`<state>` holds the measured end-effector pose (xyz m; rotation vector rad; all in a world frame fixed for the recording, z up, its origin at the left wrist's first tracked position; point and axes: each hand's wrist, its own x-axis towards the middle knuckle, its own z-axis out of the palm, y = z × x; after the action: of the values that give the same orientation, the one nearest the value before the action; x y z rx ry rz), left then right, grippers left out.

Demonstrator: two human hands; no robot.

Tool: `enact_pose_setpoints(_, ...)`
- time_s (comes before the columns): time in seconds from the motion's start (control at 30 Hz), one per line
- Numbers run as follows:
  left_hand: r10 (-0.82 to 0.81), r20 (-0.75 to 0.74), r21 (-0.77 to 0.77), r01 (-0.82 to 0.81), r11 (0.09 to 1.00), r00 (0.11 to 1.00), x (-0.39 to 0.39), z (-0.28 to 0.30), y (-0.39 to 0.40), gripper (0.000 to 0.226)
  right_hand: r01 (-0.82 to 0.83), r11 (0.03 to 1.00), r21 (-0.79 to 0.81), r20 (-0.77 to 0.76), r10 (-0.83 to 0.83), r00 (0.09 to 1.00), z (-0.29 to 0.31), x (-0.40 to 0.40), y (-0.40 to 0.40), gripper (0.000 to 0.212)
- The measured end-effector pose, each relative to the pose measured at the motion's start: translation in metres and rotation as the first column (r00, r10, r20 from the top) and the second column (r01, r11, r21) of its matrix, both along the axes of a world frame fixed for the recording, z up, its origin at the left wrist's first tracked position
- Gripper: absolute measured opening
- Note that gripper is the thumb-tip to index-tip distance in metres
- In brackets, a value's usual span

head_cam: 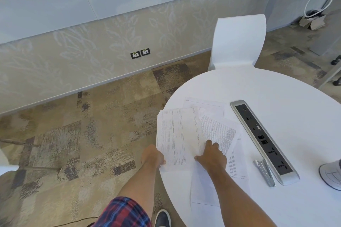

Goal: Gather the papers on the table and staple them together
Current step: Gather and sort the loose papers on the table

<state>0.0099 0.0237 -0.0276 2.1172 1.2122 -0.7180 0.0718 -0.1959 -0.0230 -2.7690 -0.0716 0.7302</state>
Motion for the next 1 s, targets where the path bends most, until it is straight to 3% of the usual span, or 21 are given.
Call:
enact_pose_setpoints(0.07,0.023,0.024,-0.024,-0.023,0.999,0.999,0.0,0.001,0.001,0.029,-0.007,1.0,-0.003,-0.009,0.007,1.0,0.001,0.0,-0.002,0.064)
enact_pose_setpoints(0.23,-0.039,0.113,-0.061,0.046,0.997,0.993,-0.002,0.009,0.018,0.04,0.006,0.999,0.052,-0.02,-0.005,1.0,0.004,-0.003,-0.006,0.062)
enact_pose_setpoints(0.37,0.029,0.258,-0.206,0.026,0.978,0.966,-0.001,0.025,0.035,0.006,0.088,0.983,0.161,-0.033,-0.084,0.996,0.009,0.001,-0.006,0.065)
enact_pose_setpoints(0.47,0.181,0.353,-0.359,-0.046,0.932,0.918,-0.004,0.038,0.038,0.019,0.197,0.94,0.277,-0.1,-0.175,0.979,0.017,0.007,-0.006,0.07)
enact_pose_setpoints(0.57,0.214,0.384,-0.406,-0.044,0.913,0.898,-0.003,0.047,0.031,0.023,0.303,0.86,0.411,-0.22,-0.229,0.948,0.021,0.012,-0.006,0.07)
enact_pose_setpoints(0.67,0.23,0.394,-0.473,-0.018,0.881,0.89,0.0,0.051,0.023,0.028,0.436,0.683,0.586,-0.339,-0.283,0.897,0.024,0.018,-0.009,0.049)
enact_pose_setpoints(0.73,0.203,0.383,-0.509,0.022,0.861,0.901,0.002,0.053,0.016,0.01,0.486,0.576,0.657,-0.356,-0.331,0.874,0.03,0.021,-0.013,0.033)
enact_pose_setpoints(0.83,0.21,0.362,-0.57,0.038,0.821,0.908,0.006,0.06,0.004,0.016,0.489,0.444,0.751,-0.355,-0.353,0.866,0.038,0.025,-0.025,0.016)
enact_pose_setpoints(0.93,0.299,0.391,-0.656,0.036,0.754,0.87,0.012,0.061,-0.004,0.042,0.438,0.463,0.771,-0.341,-0.281,0.897,0.039,0.029,-0.037,0.014)
enact_pose_setpoints(1.0,0.391,0.422,-0.7,0.02,0.714,0.818,0.016,0.058,-0.008,0.039,0.416,0.502,0.759,-0.347,-0.23,0.909,0.036,0.03,-0.045,0.01)
